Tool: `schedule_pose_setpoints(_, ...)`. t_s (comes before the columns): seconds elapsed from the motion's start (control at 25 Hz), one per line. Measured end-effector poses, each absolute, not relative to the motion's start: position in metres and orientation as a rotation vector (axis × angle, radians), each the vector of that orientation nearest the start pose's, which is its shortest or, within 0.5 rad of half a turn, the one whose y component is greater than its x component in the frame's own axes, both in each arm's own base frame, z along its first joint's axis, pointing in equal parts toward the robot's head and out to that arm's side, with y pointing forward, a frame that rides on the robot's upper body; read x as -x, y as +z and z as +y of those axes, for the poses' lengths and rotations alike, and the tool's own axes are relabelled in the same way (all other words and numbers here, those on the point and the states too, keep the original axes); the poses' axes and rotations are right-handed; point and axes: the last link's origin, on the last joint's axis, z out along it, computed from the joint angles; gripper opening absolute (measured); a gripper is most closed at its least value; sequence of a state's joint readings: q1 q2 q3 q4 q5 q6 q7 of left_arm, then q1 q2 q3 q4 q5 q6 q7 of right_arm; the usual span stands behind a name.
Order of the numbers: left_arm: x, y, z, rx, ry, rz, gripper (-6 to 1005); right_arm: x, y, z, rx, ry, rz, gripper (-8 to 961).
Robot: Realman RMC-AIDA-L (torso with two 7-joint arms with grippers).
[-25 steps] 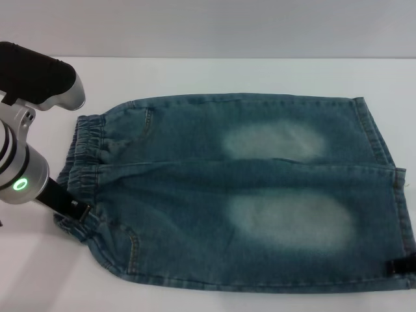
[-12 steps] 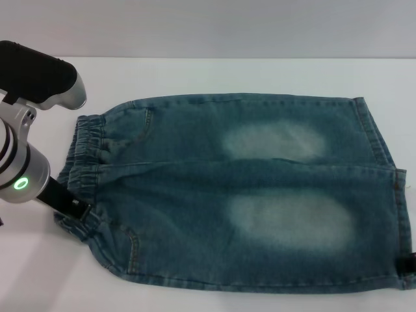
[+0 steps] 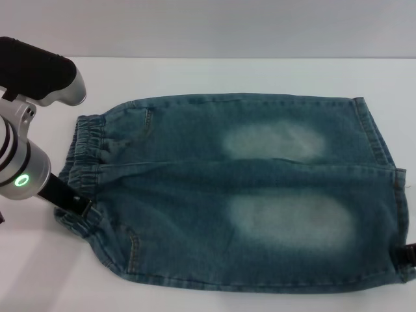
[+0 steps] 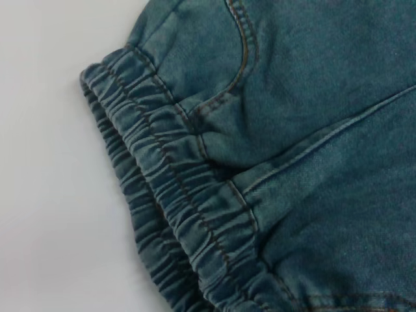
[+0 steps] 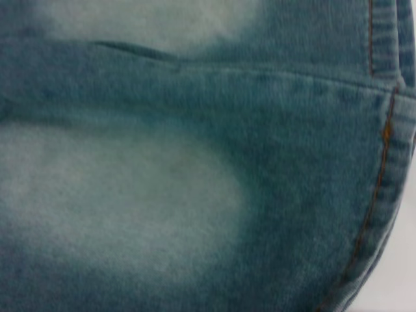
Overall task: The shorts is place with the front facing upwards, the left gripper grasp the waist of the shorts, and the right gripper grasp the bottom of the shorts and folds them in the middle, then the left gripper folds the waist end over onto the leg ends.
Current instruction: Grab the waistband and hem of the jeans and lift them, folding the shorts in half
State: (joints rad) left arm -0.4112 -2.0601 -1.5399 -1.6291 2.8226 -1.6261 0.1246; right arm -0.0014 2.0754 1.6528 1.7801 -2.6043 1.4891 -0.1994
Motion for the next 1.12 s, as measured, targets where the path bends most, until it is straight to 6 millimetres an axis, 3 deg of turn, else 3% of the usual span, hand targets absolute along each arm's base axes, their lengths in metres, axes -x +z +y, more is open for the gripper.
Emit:
schedule_pose_setpoints(0.28,0.200,0.022,0.318,2.163,0.569,-1.162,30,-0.241,0.049,0.254,2.090,-0.226,1.393,-1)
schedule_pose_setpoints(0.48,0.198,0.040,0.326,2.108,0.439,-1.149,30,-0.211,0.074,0.265,2.078,-0.108,1.232,-2)
schedule_pose_setpoints(0.64,0.197,0.055,0.333,2.056,0.322,-1.127,30,-0.202,0.085,0.275,2.063,-0.039,1.190,-2)
schedule_pose_setpoints(0.8,0.197,0.063,0.337,2.023,0.259,-1.110,30,-0.202,0.091,0.283,2.023,0.004,1.146,-1)
schedule_pose_setpoints(1.12,0.191,0.070,0.350,1.983,0.125,-1.046,30,-0.226,0.116,0.303,1.812,0.100,1.023,-2)
